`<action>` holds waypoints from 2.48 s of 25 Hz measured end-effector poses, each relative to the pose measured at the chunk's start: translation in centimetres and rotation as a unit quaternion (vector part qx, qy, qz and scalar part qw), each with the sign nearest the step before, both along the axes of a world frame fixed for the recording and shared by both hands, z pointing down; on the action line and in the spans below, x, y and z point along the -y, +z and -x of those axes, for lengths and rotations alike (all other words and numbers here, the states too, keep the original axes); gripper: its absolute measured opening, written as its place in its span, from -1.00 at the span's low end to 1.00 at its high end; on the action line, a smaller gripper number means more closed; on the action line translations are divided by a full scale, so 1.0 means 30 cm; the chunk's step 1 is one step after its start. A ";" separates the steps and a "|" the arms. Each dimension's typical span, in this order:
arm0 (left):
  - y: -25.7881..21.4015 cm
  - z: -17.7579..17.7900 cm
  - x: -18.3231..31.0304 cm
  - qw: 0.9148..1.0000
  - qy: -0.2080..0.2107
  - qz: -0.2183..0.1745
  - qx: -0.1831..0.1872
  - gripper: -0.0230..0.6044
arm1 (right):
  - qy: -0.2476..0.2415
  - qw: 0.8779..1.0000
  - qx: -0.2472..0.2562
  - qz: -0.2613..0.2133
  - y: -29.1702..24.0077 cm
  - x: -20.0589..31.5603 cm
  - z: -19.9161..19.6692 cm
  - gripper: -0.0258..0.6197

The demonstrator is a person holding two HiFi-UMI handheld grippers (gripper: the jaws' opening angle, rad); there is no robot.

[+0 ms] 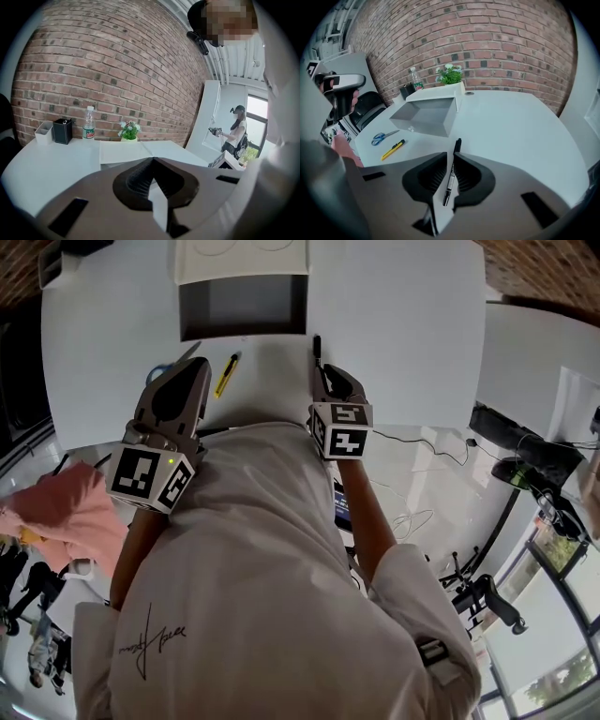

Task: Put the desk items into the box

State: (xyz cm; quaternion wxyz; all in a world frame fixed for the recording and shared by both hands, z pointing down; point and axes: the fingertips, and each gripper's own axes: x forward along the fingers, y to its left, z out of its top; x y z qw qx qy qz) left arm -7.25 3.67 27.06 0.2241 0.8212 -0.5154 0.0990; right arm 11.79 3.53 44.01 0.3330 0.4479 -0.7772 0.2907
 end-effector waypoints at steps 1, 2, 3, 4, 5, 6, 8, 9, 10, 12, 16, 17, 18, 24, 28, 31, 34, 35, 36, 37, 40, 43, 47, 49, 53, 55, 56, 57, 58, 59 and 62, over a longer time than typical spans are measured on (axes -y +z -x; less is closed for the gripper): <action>0.004 0.002 0.000 1.000 0.002 -0.001 0.005 -0.91 | -0.003 1.000 -0.002 0.002 0.005 -0.002 0.003 -0.77; 0.009 0.003 -0.001 1.000 0.003 -0.001 0.010 -0.91 | -0.004 1.000 -0.003 0.005 0.010 -0.005 0.004 -0.75; 0.013 0.003 -0.001 1.000 0.005 -0.001 0.013 -0.91 | -0.004 1.000 -0.004 0.008 0.014 -0.007 0.005 -0.73; 0.017 0.002 -0.001 1.000 0.006 0.000 0.013 -0.91 | -0.004 1.000 -0.006 0.010 0.019 -0.008 0.004 -0.67; 0.019 0.002 0.000 1.000 0.006 0.001 0.012 -0.91 | -0.004 1.000 -0.009 0.012 0.024 -0.009 0.002 -0.67; 0.021 0.003 0.000 1.000 0.006 0.002 0.010 -0.91 | -0.004 1.000 -0.012 0.015 0.030 -0.010 0.000 -0.67; 0.025 0.009 -0.001 1.000 0.002 0.004 0.009 -0.91 | -0.003 1.000 -0.018 0.019 0.041 -0.013 -0.002 -0.67; 0.027 0.012 -0.002 1.000 0.000 0.005 0.008 -0.91 | -0.002 1.000 -0.020 0.022 0.047 -0.014 -0.004 -0.67; 0.029 0.016 -0.003 1.000 -0.002 0.006 0.007 -0.91 | -0.001 0.999 -0.022 0.024 0.054 -0.016 -0.005 -0.67; 0.036 0.021 -0.006 1.000 -0.005 0.009 0.006 -0.91 | 0.001 0.999 -0.026 0.029 0.069 -0.019 -0.009 -0.67; 0.048 0.025 -0.004 1.000 -0.009 0.014 0.006 -0.91 | 0.000 0.999 -0.030 0.036 0.096 -0.017 -0.011 -0.67; 0.050 0.023 -0.002 1.000 -0.009 0.015 0.007 -0.91 | -0.002 0.999 -0.032 0.038 0.102 -0.015 -0.013 -0.67; 0.051 0.021 0.000 1.000 -0.010 0.015 0.007 -0.91 | -0.004 0.999 -0.033 0.041 0.107 -0.014 -0.015 -0.67; 0.051 0.020 -0.002 1.000 -0.016 0.017 0.009 -0.91 | -0.009 0.998 -0.039 0.053 0.130 -0.015 -0.013 -0.67; 0.053 0.023 -0.007 1.000 -0.022 0.018 0.011 -0.91 | -0.014 0.998 -0.042 0.054 0.146 -0.011 -0.012 -0.67; 0.055 0.025 -0.011 0.999 -0.025 0.021 0.011 -0.91 | -0.023 0.997 -0.052 0.056 0.146 -0.011 -0.014 -0.68; 0.055 0.028 -0.016 0.999 -0.028 0.022 0.011 -0.91 | -0.035 0.996 -0.058 0.056 0.146 -0.011 -0.008 -0.69; 0.055 0.027 -0.018 0.999 -0.028 0.021 0.010 -0.91 | -0.037 0.996 -0.057 0.057 0.146 -0.011 -0.008 -0.69; 0.055 0.026 -0.021 0.999 -0.029 0.021 0.011 -0.91 | -0.038 0.996 -0.054 0.059 0.147 -0.011 -0.009 -0.70; 0.054 0.025 -0.022 0.999 -0.029 0.020 0.011 -0.91 | -0.039 0.996 -0.051 0.061 0.147 -0.010 -0.010 -0.71; 0.049 0.024 -0.026 0.999 -0.033 0.017 0.012 -0.91 | -0.051 0.995 -0.052 0.064 0.146 -0.002 -0.018 -0.73; 0.048 0.036 -0.039 0.999 -0.042 0.019 0.010 -0.91 | -0.058 0.994 -0.056 0.068 0.148 -0.004 -0.020 -0.73; 0.045 0.057 -0.055 0.998 -0.054 0.019 0.011 -0.91 | -0.059 0.995 -0.045 0.069 0.152 0.007 -0.017 -0.74; 0.043 0.061 -0.062 0.998 -0.059 0.018 0.010 -0.91 | -0.061 0.995 -0.044 0.067 0.152 0.009 -0.021 -0.74; 0.043 0.070 -0.068 0.998 -0.067 0.016 0.008 -0.91 | -0.063 0.995 -0.042 0.067 0.151 0.014 -0.025 -0.74; 0.042 0.076 -0.071 0.997 -0.070 0.014 0.006 -0.91 | -0.065 0.995 -0.040 0.068 0.150 0.013 -0.020 -0.74; 0.042 0.078 -0.072 0.997 -0.071 0.014 0.006 -0.91 | -0.067 0.995 -0.039 0.069 0.149 0.011 -0.017 -0.74; 0.043 0.078 -0.072 0.997 -0.072 0.013 0.005 -0.91 | -0.069 0.994 -0.039 0.070 0.149 0.008 -0.015 -0.74; 0.044 0.076 -0.071 0.997 -0.072 0.013 0.005 -0.91 | -0.071 0.994 -0.041 0.070 0.149 0.006 -0.017 -0.74; 0.046 0.071 -0.068 0.997 -0.072 0.013 0.004 -0.91 | -0.073 0.994 -0.043 0.070 0.149 0.006 -0.021 -0.74; 0.050 0.055 -0.055 0.997 -0.071 0.012 0.002 -0.91 | -0.073 0.994 -0.043 0.072 0.149 0.010 -0.039 -0.74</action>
